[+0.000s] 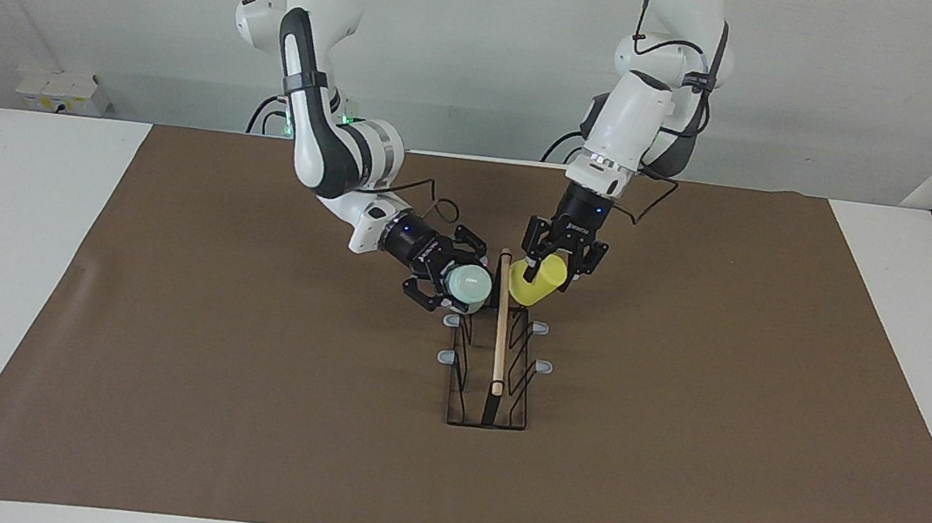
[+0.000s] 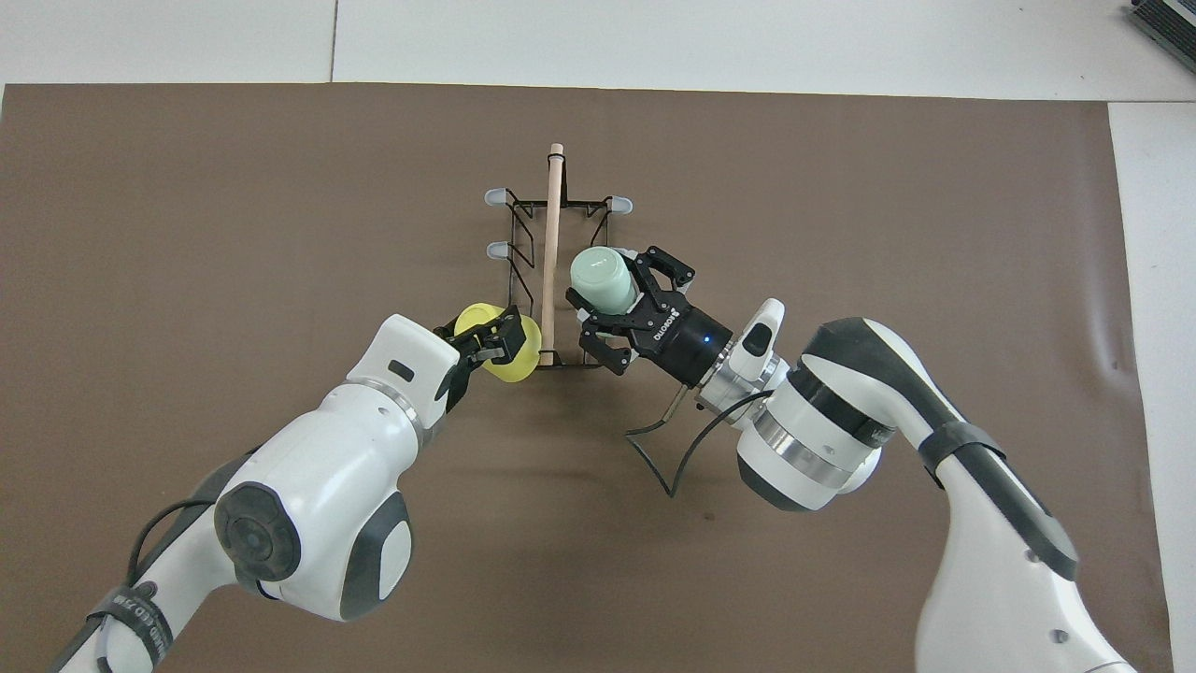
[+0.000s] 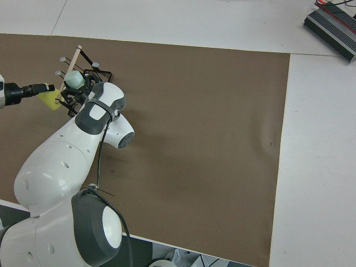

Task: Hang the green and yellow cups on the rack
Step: 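Hang the yellow cup on a rack peg while the right gripper hangs the green cup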

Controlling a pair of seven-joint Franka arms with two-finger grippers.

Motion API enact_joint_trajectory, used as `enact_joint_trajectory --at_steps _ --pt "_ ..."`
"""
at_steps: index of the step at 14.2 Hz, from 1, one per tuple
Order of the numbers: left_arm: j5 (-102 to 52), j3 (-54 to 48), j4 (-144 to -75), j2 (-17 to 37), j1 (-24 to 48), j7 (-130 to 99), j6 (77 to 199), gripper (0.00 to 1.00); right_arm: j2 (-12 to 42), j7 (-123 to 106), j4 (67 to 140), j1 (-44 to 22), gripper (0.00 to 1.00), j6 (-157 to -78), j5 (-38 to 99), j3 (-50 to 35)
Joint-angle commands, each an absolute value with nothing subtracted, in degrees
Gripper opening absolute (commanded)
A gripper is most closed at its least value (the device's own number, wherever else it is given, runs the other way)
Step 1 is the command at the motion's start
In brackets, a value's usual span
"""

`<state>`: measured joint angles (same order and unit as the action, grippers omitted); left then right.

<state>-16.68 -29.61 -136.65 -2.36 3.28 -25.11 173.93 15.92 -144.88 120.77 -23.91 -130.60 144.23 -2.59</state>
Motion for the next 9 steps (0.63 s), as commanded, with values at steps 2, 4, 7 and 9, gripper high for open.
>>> enact_joint_trajectory --at_steps 2,4,7,9 --pt "-15.7 -29.9 -133.7 -4.1 3.3 -26.2 159.6 0.00 17.0 -147.4 120.6 -23.9 0.53 -129.4 148.8 -3.2" --pt "-15.7 -29.9 -131.1 -3.5 2.4 -26.4 155.7 0.08 17.1 -147.7 120.7 -24.0 0.53 -128.6 148.8 -3.2" --pt "-15.7 -29.8 -128.9 -2.9 1.3 -26.3 155.0 0.78 17.2 -147.7 120.8 -23.9 0.53 -127.9 148.9 -3.2" --pt "-15.8 -29.8 -126.6 -1.8 0.7 -26.3 152.9 0.87 17.1 -147.7 120.8 -23.8 0.64 -128.1 148.8 -3.2"
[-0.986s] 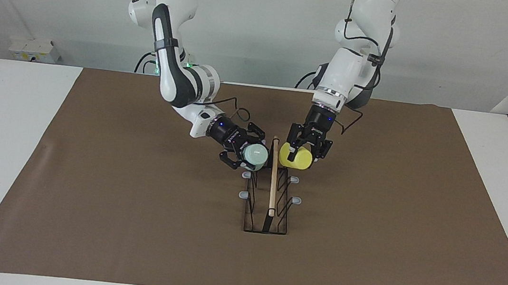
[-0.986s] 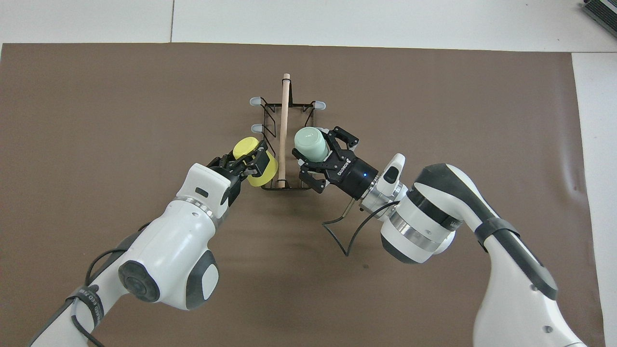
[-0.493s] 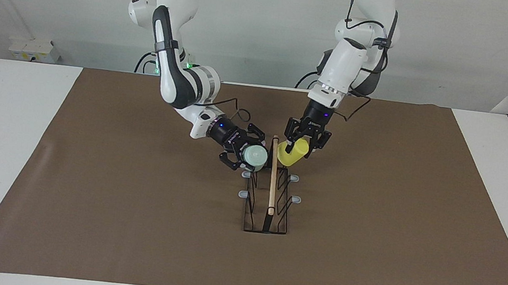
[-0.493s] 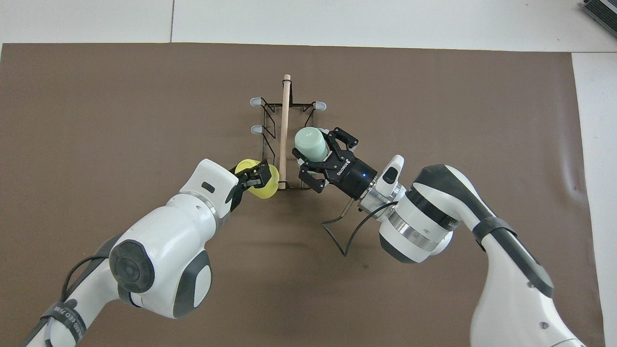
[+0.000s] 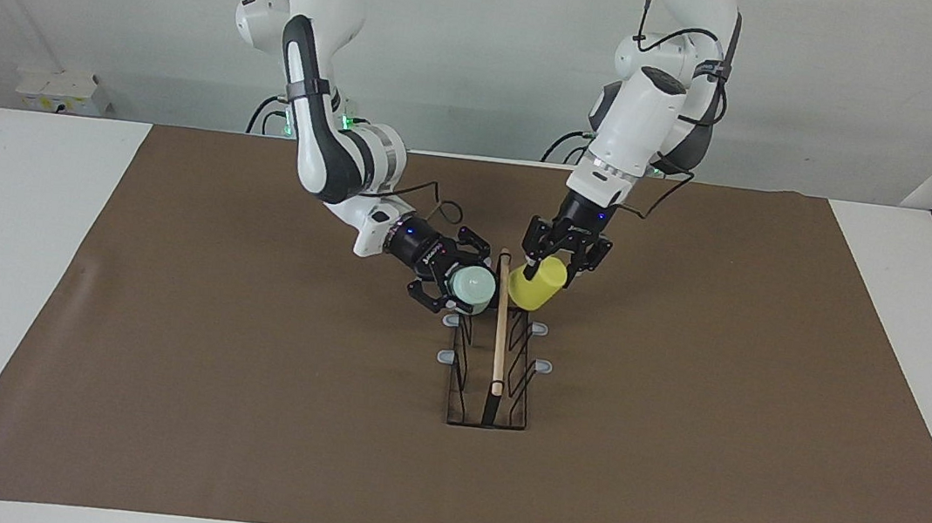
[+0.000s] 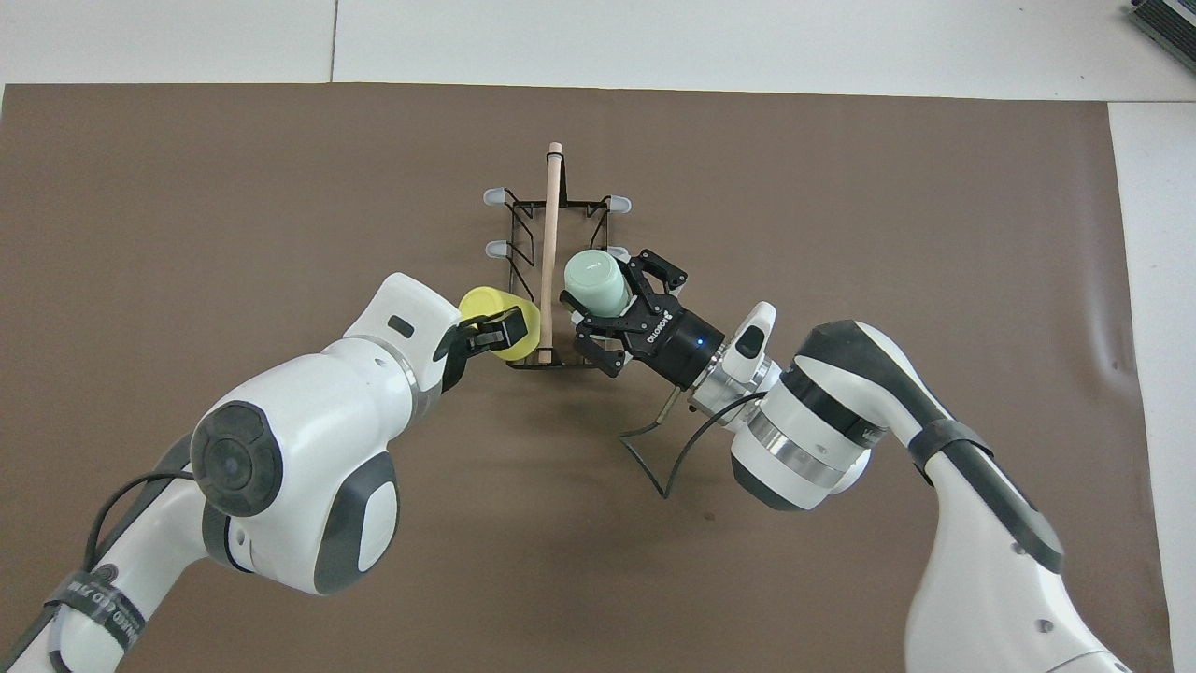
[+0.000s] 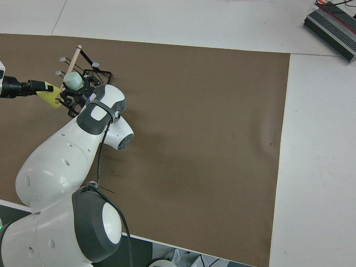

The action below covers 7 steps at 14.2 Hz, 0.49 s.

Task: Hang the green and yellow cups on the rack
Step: 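Hang the yellow cup on a rack peg while the right gripper hangs the green cup, then open the left gripper and withdraw it from the yellow cup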

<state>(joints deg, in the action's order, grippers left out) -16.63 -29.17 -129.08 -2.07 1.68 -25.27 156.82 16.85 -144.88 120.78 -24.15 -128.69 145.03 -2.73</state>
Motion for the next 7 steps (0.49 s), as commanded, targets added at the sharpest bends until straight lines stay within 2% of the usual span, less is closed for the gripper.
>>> enact_joint_trajectory --at_steps 1,2,4,7 --pt "-15.8 -29.5 -125.0 -1.5 0.5 -26.2 150.8 0.96 17.1 -147.7 120.8 -23.8 0.64 -128.1 148.8 -3.2" --pt "-15.8 -29.4 -123.4 -1.0 0.4 -26.1 148.5 0.97 17.1 -147.7 120.8 -23.8 0.64 -128.1 148.8 -3.2" --pt "-15.7 -29.3 -121.3 -0.4 -0.6 -25.7 145.8 0.99 17.2 -147.7 120.8 -23.8 0.72 -128.3 148.8 -3.2" --pt "-15.6 -27.6 -120.2 0.1 -0.7 -23.6 144.2 1.00 17.1 -147.6 120.8 -23.6 0.90 -128.5 148.8 -3.2"
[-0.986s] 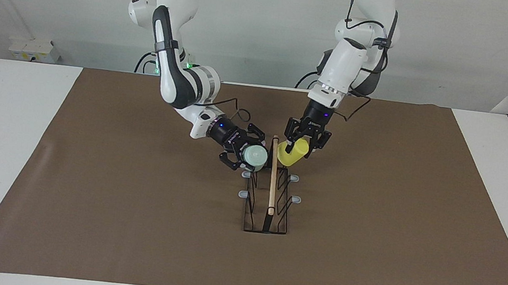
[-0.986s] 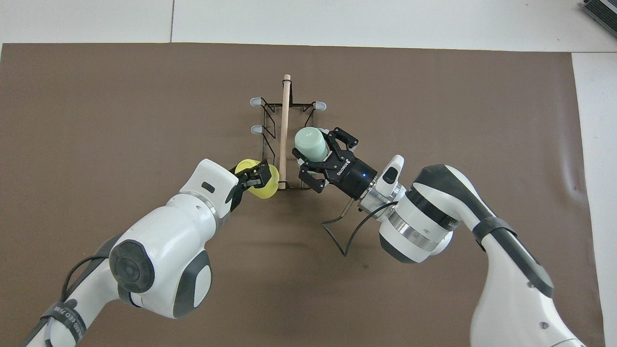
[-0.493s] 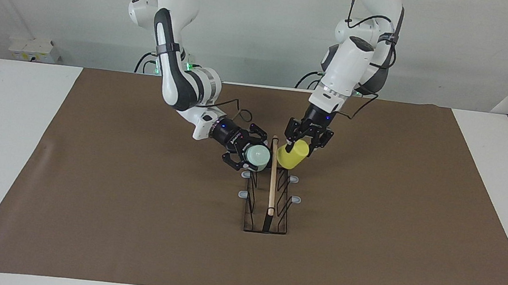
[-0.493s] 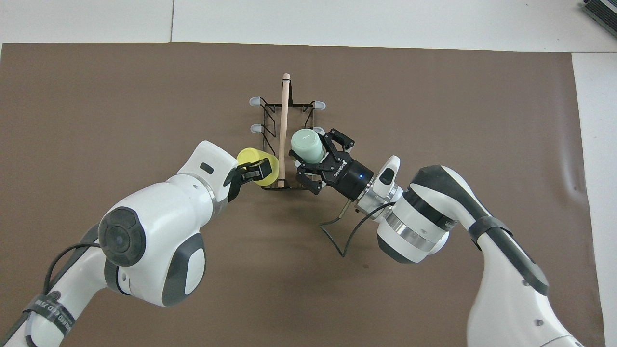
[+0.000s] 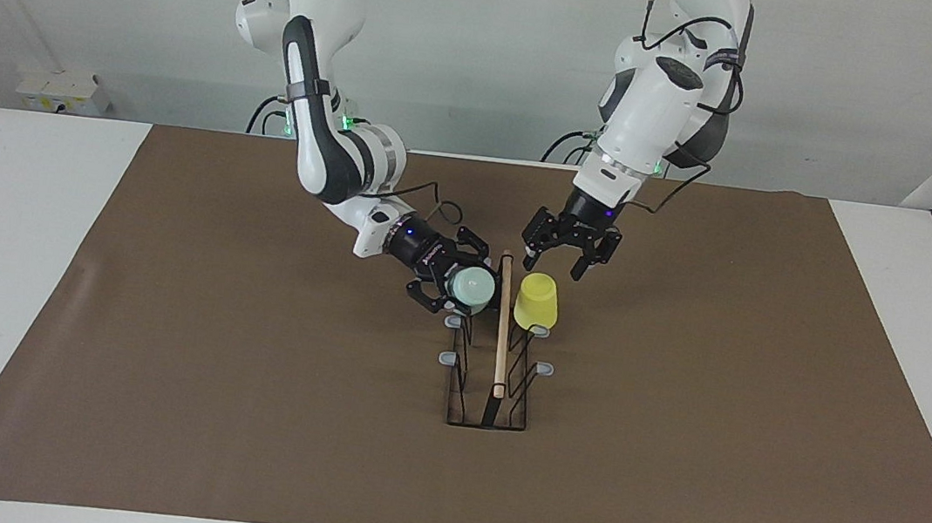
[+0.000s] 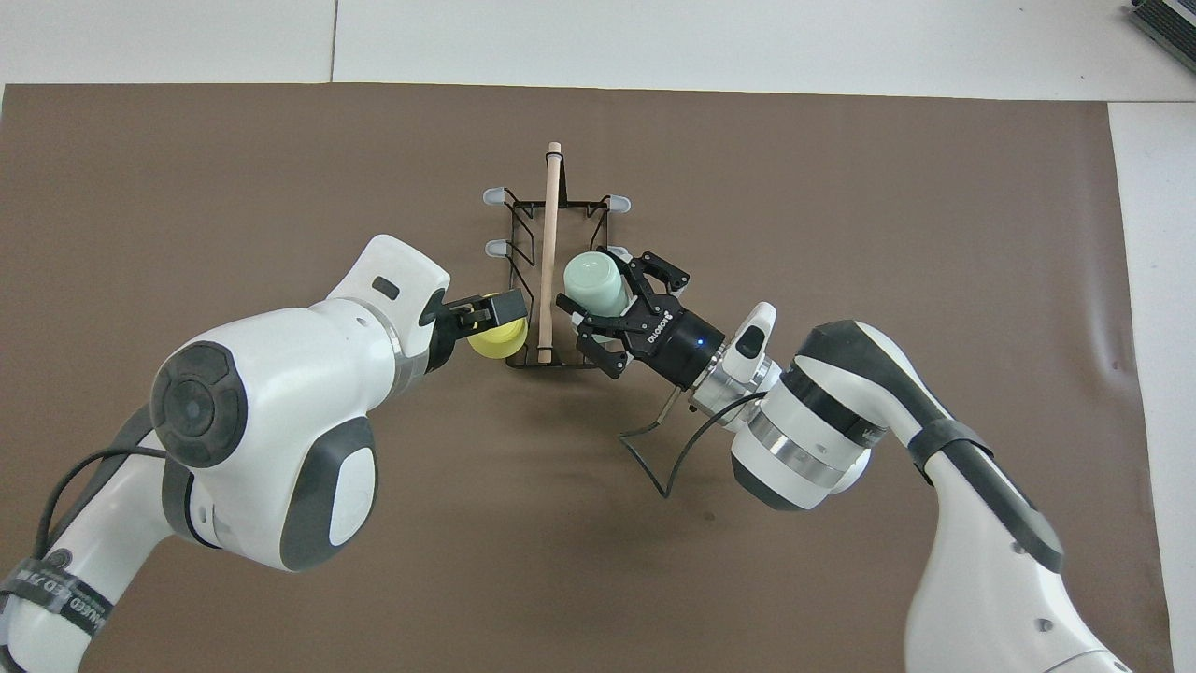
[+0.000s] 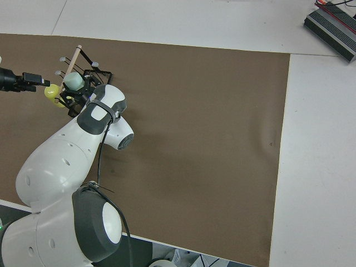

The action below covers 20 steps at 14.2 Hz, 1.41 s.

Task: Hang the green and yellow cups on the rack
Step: 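Open the left gripper and withdraw it from the yellow cup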

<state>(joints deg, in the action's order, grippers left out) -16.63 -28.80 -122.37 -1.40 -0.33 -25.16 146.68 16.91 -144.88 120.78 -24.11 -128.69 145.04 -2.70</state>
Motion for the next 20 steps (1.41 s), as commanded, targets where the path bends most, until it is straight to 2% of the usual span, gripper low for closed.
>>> enact_joint_trajectory --at_steps 1,4,10,15,18,20 --pt "-15.6 -26.3 -119.4 0.1 -0.6 -20.6 141.4 1.00 17.2 -147.5 120.8 -23.6 0.91 -128.6 148.8 -3.2" --pt "-15.6 -22.2 -116.7 -0.5 -0.5 -10.8 131.8 1.00 17.1 -147.3 120.8 -23.6 0.98 -129.2 148.7 -3.2" --pt "-7.2 -14.0 -116.3 -4.6 -0.5 -4.0 123.2 1.00 17.2 -147.0 120.6 -23.4 0.99 -133.0 148.7 -3.2" --pt "-5.9 -9.6 -111.1 -5.0 -0.6 -0.2 114.3 1.00 17.2 -146.9 120.6 -23.5 1.00 -134.4 148.7 -3.2" --pt "-4.0 -8.4 -109.3 -5.1 -0.6 -0.1 110.3 1.00 13.9 -146.8 120.4 -24.0 1.00 -145.9 147.8 -3.2" --pt "-4.0 -7.0 -107.0 -5.1 -0.6 0.0 106.3 1.00 13.6 -146.9 120.3 -23.9 1.00 -147.4 147.7 -4.5"
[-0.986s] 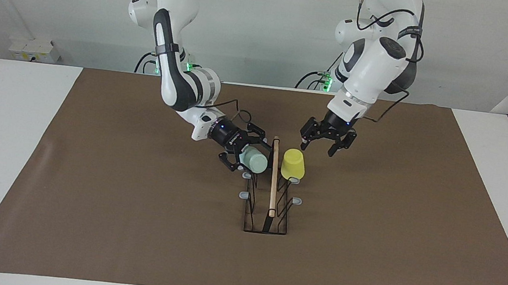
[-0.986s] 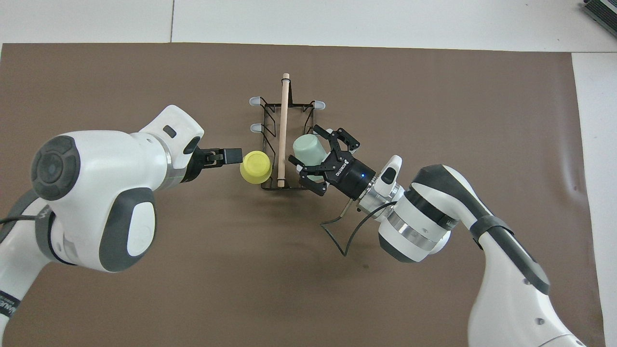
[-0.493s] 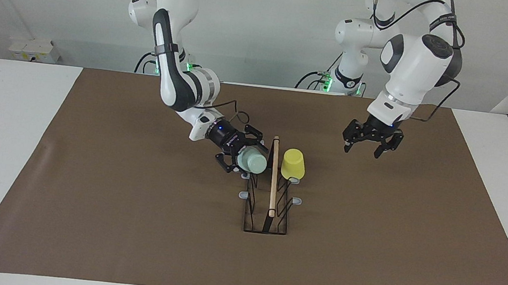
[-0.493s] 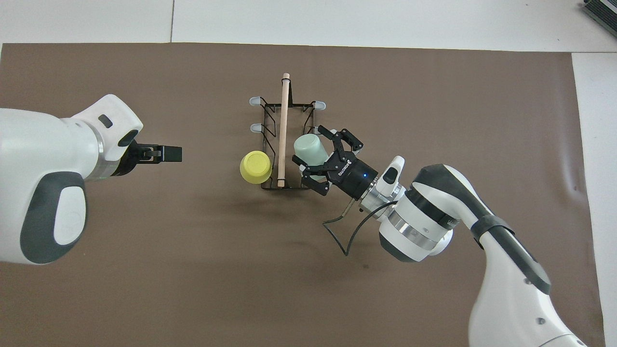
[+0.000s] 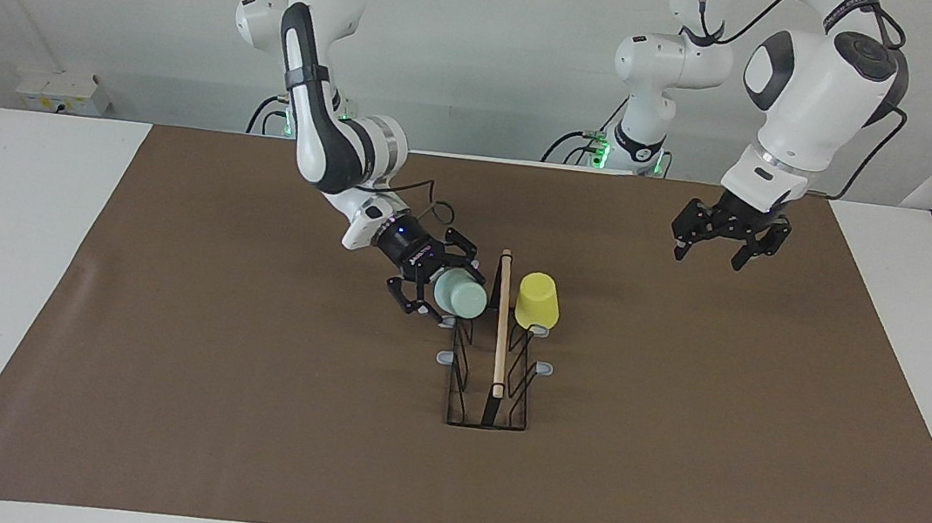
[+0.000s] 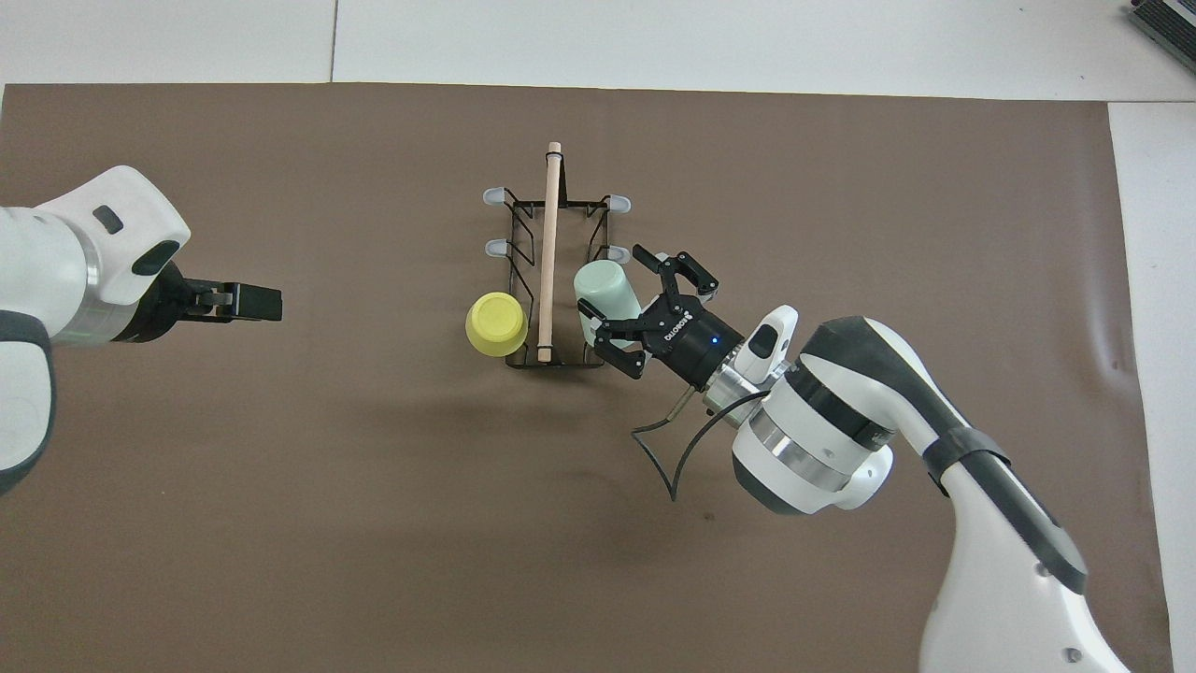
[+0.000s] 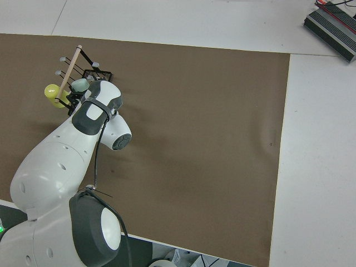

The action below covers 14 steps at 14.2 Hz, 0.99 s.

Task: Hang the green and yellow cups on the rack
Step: 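Open the left gripper and withdraw it from the yellow cup, then open the right gripper and pull it back from the green cup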

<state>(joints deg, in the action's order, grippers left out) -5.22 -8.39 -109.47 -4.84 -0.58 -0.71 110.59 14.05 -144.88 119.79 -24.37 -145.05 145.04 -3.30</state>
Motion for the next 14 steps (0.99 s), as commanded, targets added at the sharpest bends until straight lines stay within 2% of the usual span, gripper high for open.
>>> enact_joint_trajectory --at_steps 1,4,14 --pt "-4.0 -6.4 -106.4 -5.1 -0.6 0.9 105.2 1.00 13.7 -146.9 120.2 -23.9 1.00 -148.3 147.7 -4.7" --pt "-4.0 -4.3 -106.1 -5.7 -0.6 4.4 103.7 1.00 13.6 -146.8 120.2 -23.8 1.00 -151.3 147.7 -4.9" --pt "0.3 1.1 -95.1 -4.5 -0.5 16.8 93.5 1.00 11.1 -140.1 116.6 -23.6 1.00 -175.2 147.6 -10.2"
